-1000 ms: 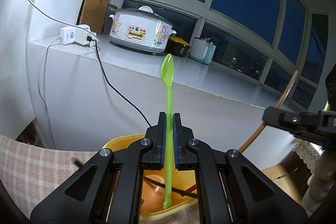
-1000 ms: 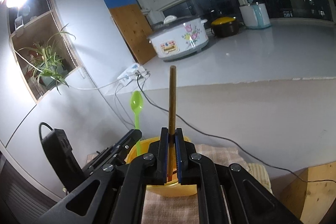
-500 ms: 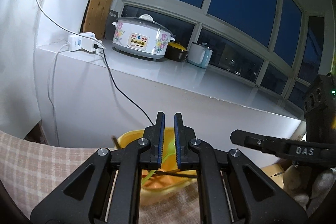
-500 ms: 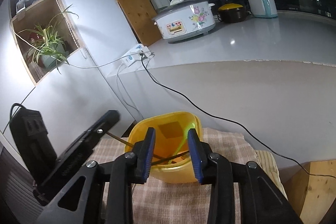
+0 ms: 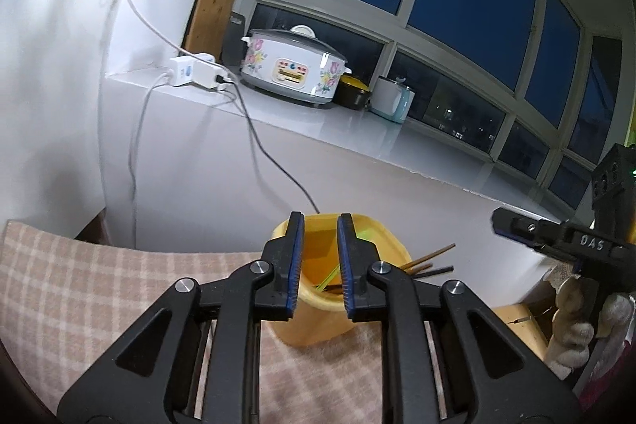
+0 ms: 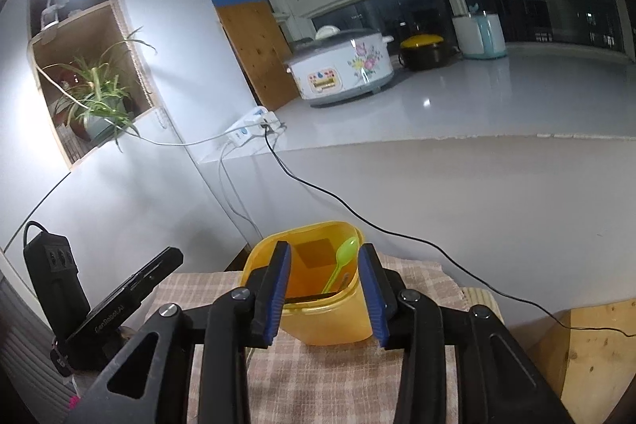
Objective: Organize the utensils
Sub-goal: 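Move both tools back toward the remaining chopsticks on the cloth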
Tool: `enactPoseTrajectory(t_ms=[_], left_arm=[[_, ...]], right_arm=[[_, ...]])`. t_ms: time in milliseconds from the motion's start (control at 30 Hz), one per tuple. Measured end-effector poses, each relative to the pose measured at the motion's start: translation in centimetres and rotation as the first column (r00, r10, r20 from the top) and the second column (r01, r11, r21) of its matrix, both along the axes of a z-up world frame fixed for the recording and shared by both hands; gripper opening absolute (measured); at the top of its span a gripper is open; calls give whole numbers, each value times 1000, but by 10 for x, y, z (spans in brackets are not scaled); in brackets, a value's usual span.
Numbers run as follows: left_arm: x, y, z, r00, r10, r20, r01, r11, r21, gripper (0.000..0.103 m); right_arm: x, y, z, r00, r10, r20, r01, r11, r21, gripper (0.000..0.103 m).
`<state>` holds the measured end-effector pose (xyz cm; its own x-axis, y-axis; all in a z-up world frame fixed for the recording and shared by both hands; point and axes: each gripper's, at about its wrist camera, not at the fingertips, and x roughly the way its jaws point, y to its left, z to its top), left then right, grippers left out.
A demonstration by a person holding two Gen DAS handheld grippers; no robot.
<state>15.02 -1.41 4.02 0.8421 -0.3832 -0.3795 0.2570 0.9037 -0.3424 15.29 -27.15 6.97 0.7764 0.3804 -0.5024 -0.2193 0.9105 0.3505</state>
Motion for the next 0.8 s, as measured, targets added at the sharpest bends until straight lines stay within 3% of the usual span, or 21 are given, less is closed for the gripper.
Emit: enactPoseTrajectory(t_ms=[267,467,800], left_arm=[[-26,44,-11,997,38,-67,-37,999,18,15],[-39,83,-39,980,77,-185,-75,997,17,15],[-56,106,-96,930,68,-361,-71,997,5,15]], right_arm=[[-30,13,4,998,55,19,-55,998,1,38],[-50,33,-13,993,117,-4,-117,993,-27,39],[-49,77,-71,958,243,-154,-254,966,-51,41]])
